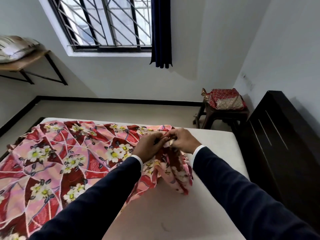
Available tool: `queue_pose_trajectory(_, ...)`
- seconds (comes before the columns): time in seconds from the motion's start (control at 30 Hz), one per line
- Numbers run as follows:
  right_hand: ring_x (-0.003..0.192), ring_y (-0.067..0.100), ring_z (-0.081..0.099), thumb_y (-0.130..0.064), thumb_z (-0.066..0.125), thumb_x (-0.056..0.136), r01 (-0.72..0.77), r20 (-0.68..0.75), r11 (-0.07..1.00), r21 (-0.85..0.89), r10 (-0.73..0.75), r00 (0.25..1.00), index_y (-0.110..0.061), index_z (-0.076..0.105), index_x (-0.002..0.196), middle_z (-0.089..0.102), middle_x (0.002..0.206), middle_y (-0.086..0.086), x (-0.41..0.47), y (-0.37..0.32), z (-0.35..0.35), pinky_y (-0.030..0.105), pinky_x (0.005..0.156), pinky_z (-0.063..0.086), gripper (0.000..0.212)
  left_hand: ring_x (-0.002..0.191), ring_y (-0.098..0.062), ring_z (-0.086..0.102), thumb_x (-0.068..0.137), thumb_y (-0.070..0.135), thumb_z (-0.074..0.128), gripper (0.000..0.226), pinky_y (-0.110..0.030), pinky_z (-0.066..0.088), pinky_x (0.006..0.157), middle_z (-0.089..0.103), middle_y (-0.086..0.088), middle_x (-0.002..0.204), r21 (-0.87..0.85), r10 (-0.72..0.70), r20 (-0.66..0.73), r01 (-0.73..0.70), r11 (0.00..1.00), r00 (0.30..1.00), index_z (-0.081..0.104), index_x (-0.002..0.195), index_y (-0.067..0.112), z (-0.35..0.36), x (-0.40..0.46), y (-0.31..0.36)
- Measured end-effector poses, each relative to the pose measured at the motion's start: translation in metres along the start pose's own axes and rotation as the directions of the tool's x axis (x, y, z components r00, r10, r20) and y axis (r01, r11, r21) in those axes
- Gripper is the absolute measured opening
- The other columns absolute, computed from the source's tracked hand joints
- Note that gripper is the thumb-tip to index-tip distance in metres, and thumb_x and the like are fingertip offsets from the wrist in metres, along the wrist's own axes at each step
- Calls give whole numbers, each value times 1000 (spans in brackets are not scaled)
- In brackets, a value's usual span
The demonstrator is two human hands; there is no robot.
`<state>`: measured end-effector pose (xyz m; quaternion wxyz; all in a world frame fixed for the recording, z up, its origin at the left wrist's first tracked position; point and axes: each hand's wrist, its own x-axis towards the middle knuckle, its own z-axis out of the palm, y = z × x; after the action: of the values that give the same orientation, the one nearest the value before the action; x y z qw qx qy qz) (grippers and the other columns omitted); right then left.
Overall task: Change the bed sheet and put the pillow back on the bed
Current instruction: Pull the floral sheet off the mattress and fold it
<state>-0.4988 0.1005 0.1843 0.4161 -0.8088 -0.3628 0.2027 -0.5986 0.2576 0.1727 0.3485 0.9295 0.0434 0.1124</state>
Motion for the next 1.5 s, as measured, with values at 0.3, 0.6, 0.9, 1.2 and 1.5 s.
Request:
queue_pose_trajectory(0.3,75,16,68,-12,77,78,61,-36,810,583,-49,998,-17,77,83,73,81,2,-10,-5,-50,25,73,57,7,72,-20,59,92,18,62,9,-29,43,62,68,-2,82,195,-189,85,170,966,978,71,94,15,-7,-26,-42)
queue_pose_trajectory(0.6,63,13,68,-28,78,78,251,-446,508,824,307,841,-18,71,84,72,73,0,-15,18,-111,29,62,59,13,90,-27,59,88,12,74,17,-35,50,80,59,-8,104,113,-379,-164,399,910,911,74,105,9,-34,-58,-106)
queue_pose_trajectory(0.9,115,22,63,-47,84,74,-154,-279,907,391,276,920,-21,42,149,60,132,6,-8,37,-40,37,96,55,89,95,-38,71,85,15,51,41,-32,48,79,74,-24,105,125,-236,-121,251,960,964,71,118,-1,-32,-31,-61)
queue_pose_trajectory(1.2,84,8,64,6,60,83,22,23,1000,0,-22,999,-11,74,108,69,94,-3,-6,-13,17,10,75,48,34,65,-19,63,97,13,57,20,-21,38,57,75,-8,84,312,68,29,-74,947,997,73,109,9,-16,-15,-5)
queue_pose_trajectory(1.5,90,15,71,-27,69,94,4,134,985,171,-27,991,-18,76,98,76,94,-1,-19,-7,-8,28,82,56,12,56,-12,60,95,30,63,21,-22,46,44,69,-1,86,562,270,103,-280,778,957,70,101,12,-29,-9,-19)
